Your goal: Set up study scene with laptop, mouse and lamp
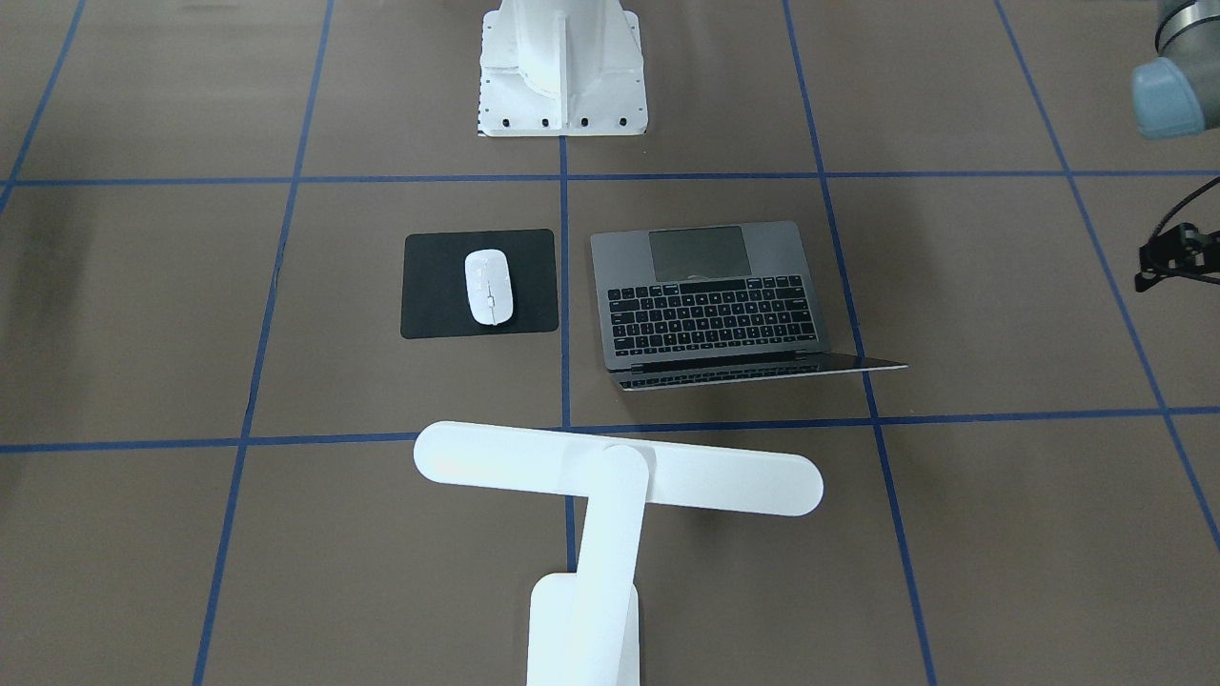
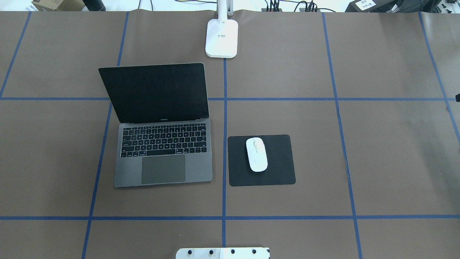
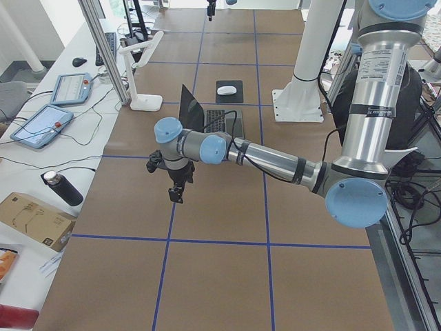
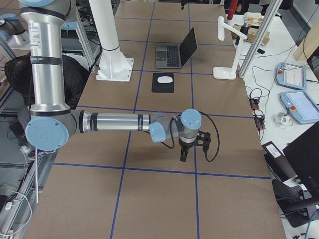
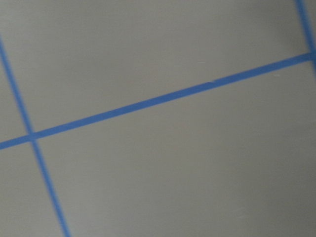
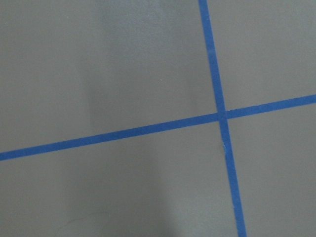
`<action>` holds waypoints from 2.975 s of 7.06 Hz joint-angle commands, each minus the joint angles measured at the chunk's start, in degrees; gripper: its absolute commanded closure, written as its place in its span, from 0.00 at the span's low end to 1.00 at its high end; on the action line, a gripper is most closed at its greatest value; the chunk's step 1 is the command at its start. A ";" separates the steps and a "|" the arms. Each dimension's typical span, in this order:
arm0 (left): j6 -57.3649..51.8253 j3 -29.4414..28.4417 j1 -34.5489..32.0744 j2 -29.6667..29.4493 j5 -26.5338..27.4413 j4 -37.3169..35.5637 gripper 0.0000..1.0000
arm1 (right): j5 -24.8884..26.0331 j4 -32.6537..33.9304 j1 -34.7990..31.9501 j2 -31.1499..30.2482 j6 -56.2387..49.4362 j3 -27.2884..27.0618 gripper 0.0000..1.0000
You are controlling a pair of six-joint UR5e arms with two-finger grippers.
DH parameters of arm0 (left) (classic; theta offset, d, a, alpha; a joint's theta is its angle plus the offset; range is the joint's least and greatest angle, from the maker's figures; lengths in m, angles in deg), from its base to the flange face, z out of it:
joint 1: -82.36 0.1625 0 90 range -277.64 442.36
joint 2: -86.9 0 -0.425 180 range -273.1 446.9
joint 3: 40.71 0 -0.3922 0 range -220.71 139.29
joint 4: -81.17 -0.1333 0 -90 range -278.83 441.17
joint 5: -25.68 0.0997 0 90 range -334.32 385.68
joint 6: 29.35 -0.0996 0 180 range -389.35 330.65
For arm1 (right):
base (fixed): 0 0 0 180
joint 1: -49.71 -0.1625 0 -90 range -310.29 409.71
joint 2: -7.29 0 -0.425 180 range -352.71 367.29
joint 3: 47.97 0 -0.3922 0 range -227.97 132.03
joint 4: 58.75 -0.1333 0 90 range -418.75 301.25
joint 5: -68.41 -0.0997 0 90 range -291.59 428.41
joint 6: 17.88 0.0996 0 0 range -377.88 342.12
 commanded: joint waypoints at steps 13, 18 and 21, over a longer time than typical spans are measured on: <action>-6.17 -1.55 -10.33 6.81 -0.35 0.61 0.00 | 5.47 22.96 -5.62 -9.26 -15.60 -16.13 0.01; -6.26 -1.02 -10.33 6.98 -0.35 0.52 0.01 | 3.54 22.52 -6.50 -8.64 -19.13 -16.13 0.01; -6.34 -1.46 -10.33 6.98 -0.35 0.61 0.01 | 2.75 22.09 -6.76 -8.56 -19.13 -16.21 0.01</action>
